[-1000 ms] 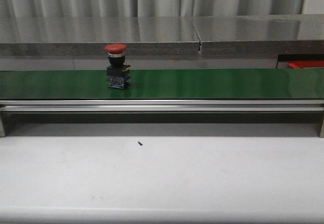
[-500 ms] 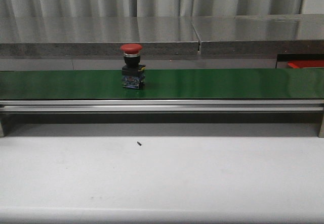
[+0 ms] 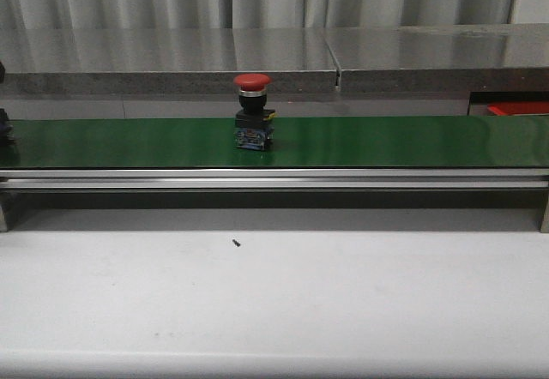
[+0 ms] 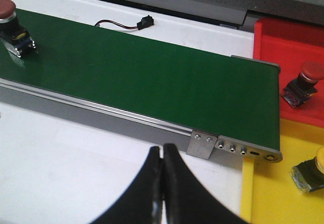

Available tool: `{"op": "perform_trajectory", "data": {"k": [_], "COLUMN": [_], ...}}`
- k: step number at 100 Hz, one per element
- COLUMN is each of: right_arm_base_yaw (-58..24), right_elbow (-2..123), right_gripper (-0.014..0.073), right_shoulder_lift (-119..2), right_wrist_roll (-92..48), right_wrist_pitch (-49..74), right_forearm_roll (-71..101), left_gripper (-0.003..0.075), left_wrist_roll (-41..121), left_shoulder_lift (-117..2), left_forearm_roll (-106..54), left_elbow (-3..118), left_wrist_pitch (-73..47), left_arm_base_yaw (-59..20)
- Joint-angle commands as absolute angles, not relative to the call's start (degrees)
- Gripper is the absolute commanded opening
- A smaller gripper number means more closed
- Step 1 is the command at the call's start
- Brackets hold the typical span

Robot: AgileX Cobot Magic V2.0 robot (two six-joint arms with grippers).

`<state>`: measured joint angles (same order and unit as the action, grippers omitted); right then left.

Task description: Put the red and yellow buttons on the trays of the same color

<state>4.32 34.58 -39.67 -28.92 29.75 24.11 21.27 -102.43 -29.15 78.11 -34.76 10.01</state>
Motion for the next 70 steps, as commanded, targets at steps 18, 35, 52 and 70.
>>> {"op": "perform_trajectory", "data": {"k": [18, 35, 52, 70], "right_arm_base_yaw": [4.39, 4.39, 4.39, 4.39], "right_elbow": [36.10, 36.10, 36.10, 36.10], "right_gripper": [-0.0116, -0.0116, -0.0116, -0.0116], "right_shoulder_lift": [-39.45, -39.45, -39.45, -39.45], "right_wrist_roll": [-29.33, -29.33, -29.33, -29.33], "right_wrist_pitch": [26.57, 26.57, 26.57, 26.57], "right_forearm_roll": [24.85, 24.85, 24.85, 24.85], "left_gripper": [0.0639, 0.0639, 0.0639, 0.0639], "left_wrist_roll": [23.19, 25.11, 25.49, 25.49], "left_shoulder_lift": [-90.50, -82.62, -71.82, -58.51], "left_forearm_roll": [-31.99, -31.89, -31.89, -31.99], "left_elbow": [80.01, 78.21, 70.49, 57.44], "left_wrist_pitch": [-32.39, -31.84, -27.96, -24.94], "left_arm_base_yaw": [5.37, 1.06, -1.19, -3.04]}}
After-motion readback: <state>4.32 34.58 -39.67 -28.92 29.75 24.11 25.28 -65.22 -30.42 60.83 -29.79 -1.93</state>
